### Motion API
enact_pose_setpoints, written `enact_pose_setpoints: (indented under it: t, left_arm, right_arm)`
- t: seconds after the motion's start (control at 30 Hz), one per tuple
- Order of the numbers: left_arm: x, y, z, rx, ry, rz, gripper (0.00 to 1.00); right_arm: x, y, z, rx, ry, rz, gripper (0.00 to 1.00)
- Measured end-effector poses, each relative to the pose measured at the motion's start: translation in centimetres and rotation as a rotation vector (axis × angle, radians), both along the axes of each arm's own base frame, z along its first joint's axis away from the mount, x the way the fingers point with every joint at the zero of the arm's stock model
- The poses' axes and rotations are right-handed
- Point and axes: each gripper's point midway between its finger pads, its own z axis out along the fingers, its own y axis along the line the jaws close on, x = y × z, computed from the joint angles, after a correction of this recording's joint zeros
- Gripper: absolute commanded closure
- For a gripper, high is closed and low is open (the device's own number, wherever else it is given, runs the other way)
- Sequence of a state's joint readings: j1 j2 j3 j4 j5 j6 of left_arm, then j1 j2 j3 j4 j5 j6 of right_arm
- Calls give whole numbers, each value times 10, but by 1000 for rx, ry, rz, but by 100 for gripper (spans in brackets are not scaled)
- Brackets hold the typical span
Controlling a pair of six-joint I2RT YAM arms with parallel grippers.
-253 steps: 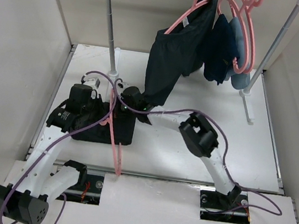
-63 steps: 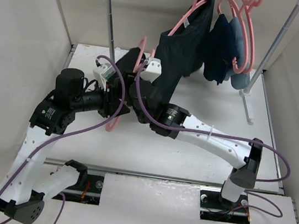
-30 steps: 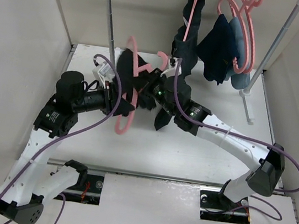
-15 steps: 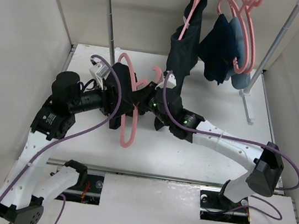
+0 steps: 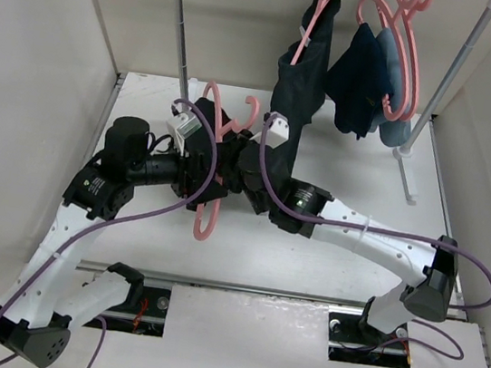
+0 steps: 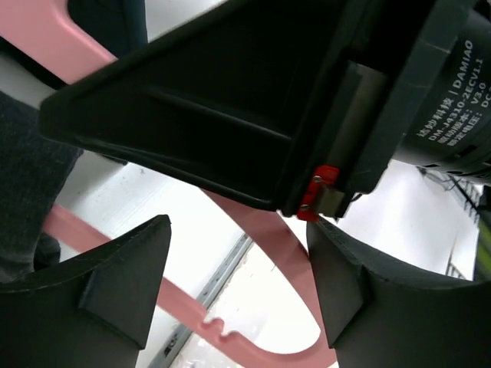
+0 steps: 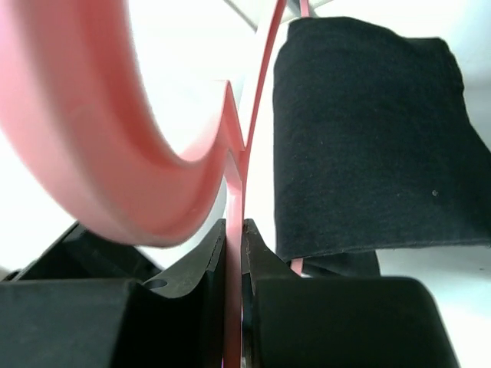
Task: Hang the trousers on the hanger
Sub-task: Place the hanger at the hanger.
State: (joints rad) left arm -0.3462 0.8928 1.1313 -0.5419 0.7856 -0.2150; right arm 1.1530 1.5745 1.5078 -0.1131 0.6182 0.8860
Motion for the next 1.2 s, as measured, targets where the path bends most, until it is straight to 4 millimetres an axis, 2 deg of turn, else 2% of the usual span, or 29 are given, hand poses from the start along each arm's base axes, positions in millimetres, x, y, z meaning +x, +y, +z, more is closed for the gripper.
enact_pose_setpoints:
  t: [0.17, 0.23, 0.3, 0.33, 0.43, 0.47, 0.83, 0.9, 1.1, 1.2]
  left_arm:
    - [5, 2, -7, 43, -6, -5, 36]
    - [11, 2, -12, 66, 9, 6, 44]
    - [12, 1, -14, 77, 25, -6, 56]
    - [12, 0, -14, 81, 24, -9, 68]
    - [12, -2, -13, 88, 30, -14, 88]
    - [12, -1, -14, 91, 33, -14, 100]
    - [11, 1, -13, 94, 26, 1, 100]
    - [9, 4, -11, 79, 15, 6, 100]
    - [-6, 5, -2, -21, -1, -12, 100]
    - [-12, 1, 3, -58, -3, -51, 100]
  right_arm:
    - [8, 4, -8, -49, -9, -41, 100]
    - [8, 6, -13, -64, -8, -49, 100]
    - [9, 5, -18, -84, -7, -72, 100]
    - [11, 4, -19, -90, -7, -81, 100]
    - [16, 3, -21, -105, -12, -117, 100]
    - [17, 4, -21, -109, -14, -119, 100]
    - [17, 5, -23, -116, -15, -114, 100]
    - [15, 8, -21, -107, -16, -103, 95]
    - [3, 12, -13, -37, -16, -25, 87]
    - [-1, 6, -8, -3, -13, 32, 76]
